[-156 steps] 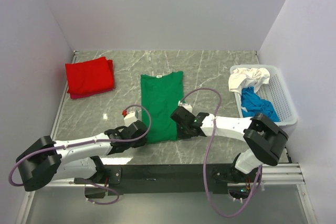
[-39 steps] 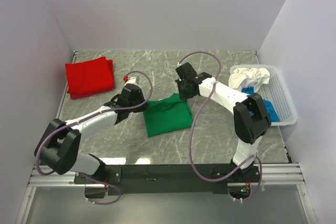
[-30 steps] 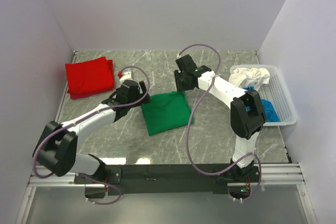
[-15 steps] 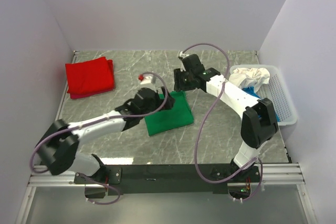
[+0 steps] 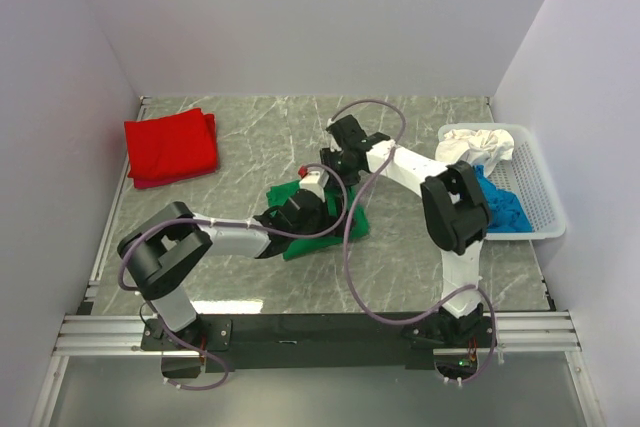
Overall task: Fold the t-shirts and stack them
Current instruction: Fold the tshirt
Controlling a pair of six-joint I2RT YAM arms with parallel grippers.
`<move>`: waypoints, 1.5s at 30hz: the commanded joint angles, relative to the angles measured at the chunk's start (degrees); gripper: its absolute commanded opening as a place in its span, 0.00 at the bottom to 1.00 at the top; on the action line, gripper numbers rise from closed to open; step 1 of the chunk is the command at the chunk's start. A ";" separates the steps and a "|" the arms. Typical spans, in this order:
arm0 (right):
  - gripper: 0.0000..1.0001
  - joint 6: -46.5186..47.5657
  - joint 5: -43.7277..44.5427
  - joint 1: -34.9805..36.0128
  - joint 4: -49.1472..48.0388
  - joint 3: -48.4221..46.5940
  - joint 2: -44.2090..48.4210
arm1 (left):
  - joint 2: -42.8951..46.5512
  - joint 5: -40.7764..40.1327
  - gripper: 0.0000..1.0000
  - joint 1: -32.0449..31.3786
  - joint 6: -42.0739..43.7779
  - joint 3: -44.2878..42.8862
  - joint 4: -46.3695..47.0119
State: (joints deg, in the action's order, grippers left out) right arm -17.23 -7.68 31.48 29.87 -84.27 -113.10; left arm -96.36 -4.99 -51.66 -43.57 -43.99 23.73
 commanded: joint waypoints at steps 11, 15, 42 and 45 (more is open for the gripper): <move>0.50 -1.40 3.64 -2.57 -0.60 -5.03 -5.38 | 3.54 -0.37 0.99 -4.58 -2.13 9.97 4.14; 0.51 -1.05 4.69 -3.18 -0.34 -3.45 -1.79 | 5.38 -1.85 0.99 -6.87 -2.31 9.80 2.04; 0.56 -5.27 0.21 5.78 -8.59 26.87 23.81 | 44.59 5.86 0.99 13.33 -9.60 24.11 -14.93; 0.55 -5.44 1.08 5.78 -8.95 28.28 21.96 | 45.12 9.29 0.99 16.93 -10.65 26.57 -14.06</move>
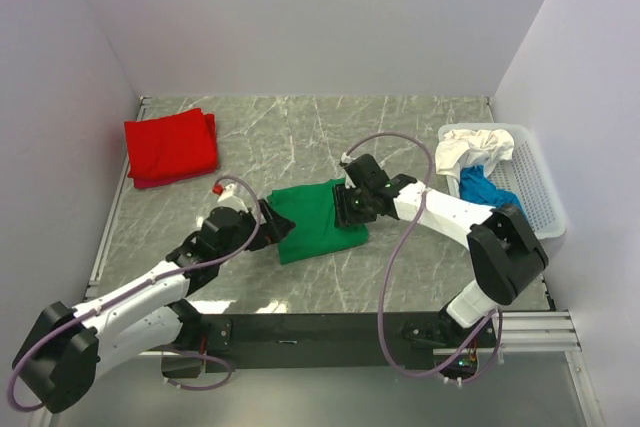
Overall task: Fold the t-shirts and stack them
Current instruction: Fold the tshirt, then neatly place the folded tshirt to the corner
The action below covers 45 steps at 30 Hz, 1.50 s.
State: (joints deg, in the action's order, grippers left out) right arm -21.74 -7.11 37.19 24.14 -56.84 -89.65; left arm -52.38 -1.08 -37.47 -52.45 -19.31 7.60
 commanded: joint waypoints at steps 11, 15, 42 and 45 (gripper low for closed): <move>0.54 -1.03 0.43 0.16 -3.31 1.73 -7.12 | -8.69 10.32 0.99 7.15 0.59 4.55 7.26; 0.54 -0.85 0.70 0.25 -2.96 1.73 -6.51 | -11.95 10.74 0.99 7.24 1.73 4.98 10.32; 0.54 -1.47 -1.50 1.66 -3.31 0.85 -6.24 | -44.82 12.77 0.75 3.81 0.85 -4.15 31.95; 0.54 -1.47 -1.67 1.83 -3.40 0.59 -6.33 | -47.63 12.16 0.49 3.29 1.29 -6.35 30.82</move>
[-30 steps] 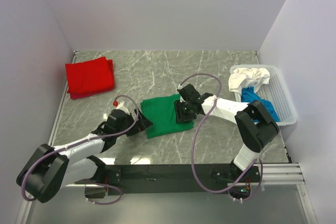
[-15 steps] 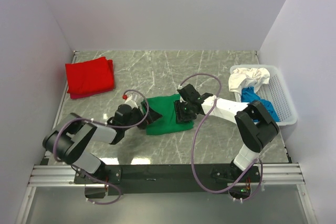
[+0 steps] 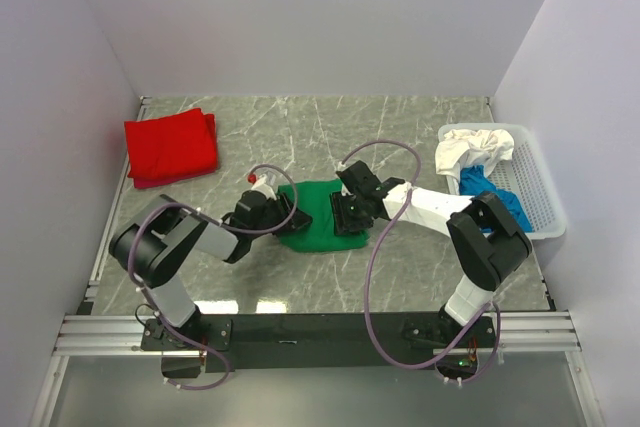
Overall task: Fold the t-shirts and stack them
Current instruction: Neatly place the folded tshirt to the corner
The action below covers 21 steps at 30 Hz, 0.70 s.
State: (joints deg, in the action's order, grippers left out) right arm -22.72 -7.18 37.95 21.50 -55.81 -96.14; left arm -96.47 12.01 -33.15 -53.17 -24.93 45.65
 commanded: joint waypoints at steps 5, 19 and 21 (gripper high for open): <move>0.54 -0.31 -1.17 1.16 -0.23 0.26 1.65 | -5.40 -4.09 0.00 -0.96 4.73 -4.42 -13.11; 0.55 1.01 -0.90 1.16 0.57 3.07 12.11 | -0.30 -13.94 0.00 5.45 28.81 -30.50 -49.15; 0.55 1.62 -1.70 1.24 0.39 3.60 13.69 | -0.65 -13.25 0.00 6.77 32.33 -33.33 -52.92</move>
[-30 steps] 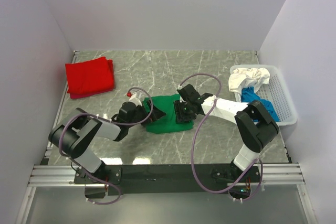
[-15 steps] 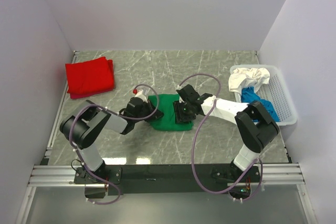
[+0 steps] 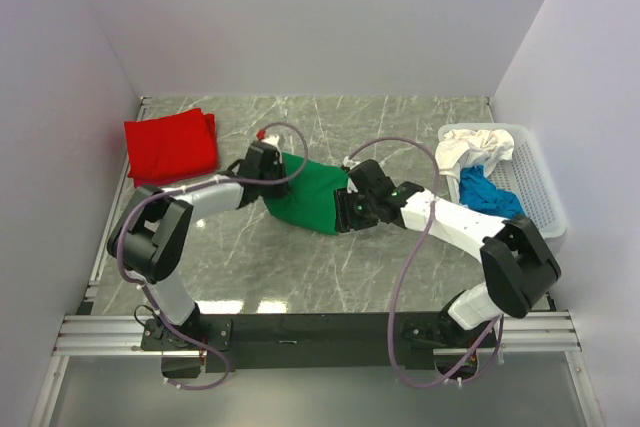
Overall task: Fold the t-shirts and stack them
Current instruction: Neatly place the folded tshirt to the corner
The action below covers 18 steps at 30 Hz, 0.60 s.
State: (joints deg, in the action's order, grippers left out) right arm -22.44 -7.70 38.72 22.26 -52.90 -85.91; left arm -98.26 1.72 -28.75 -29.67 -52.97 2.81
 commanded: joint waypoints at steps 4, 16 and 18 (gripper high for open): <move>0.55 2.40 -3.01 0.48 -1.08 1.92 5.66 | 0.26 -3.38 0.00 6.33 13.49 -13.71 -15.53; 0.55 5.73 -10.13 0.57 -5.38 4.30 8.04 | -6.15 -2.16 0.00 16.97 23.34 -34.29 -25.57; 0.55 5.91 -10.84 0.48 -6.00 4.74 7.43 | -6.51 -1.02 0.00 18.81 23.87 -37.10 -27.06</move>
State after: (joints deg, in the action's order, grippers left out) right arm -18.24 -15.88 38.76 19.70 -48.95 -79.61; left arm -104.95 -0.78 -12.34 -9.23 -84.31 -21.56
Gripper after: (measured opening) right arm 0.547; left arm 0.070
